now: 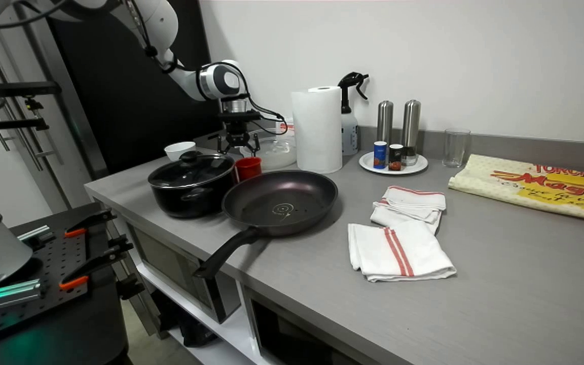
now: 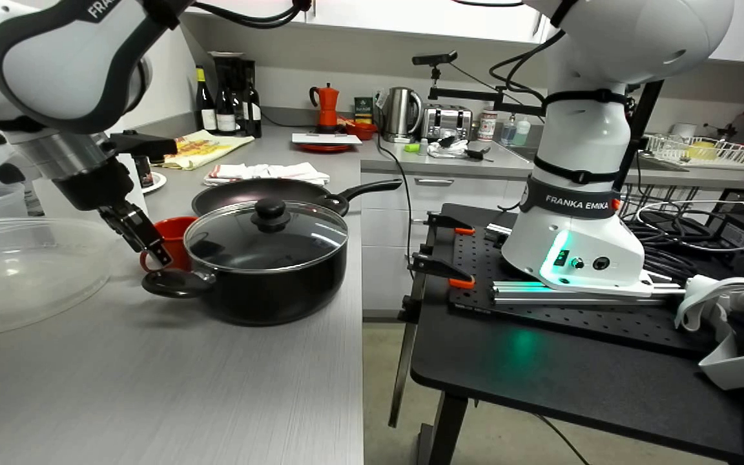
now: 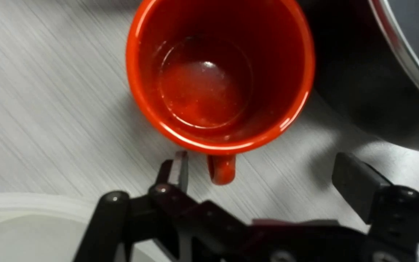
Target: Move the orange cup to the left
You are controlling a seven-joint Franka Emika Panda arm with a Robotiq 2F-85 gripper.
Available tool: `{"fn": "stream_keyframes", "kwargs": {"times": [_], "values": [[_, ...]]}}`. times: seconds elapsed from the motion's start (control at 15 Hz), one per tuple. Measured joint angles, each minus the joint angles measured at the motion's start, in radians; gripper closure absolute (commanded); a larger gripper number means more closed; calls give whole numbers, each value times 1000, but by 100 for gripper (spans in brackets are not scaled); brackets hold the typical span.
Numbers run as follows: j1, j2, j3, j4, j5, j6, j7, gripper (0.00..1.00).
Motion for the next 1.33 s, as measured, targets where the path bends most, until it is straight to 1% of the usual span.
{"fn": "stream_keyframes", "kwargs": {"times": [0.2,0.27,0.4,0.47,0.53,0.6,0.8,1.07,1.13,1.27,1.33], "values": [[-3,4,0,1,0,0,0,0],[-4,4,0,1,0,0,0,8],[-6,4,0,1,0,0,0,17],[-7,4,0,1,0,0,0,36],[-8,4,0,2,0,0,0,39],[-9,4,0,2,0,0,0,45],[-10,4,0,4,0,0,0,69],[-12,4,0,8,0,0,0,99],[-12,4,0,9,0,0,0,100],[-13,5,0,14,0,0,-2,96],[-14,5,0,15,1,0,-2,96]]}}
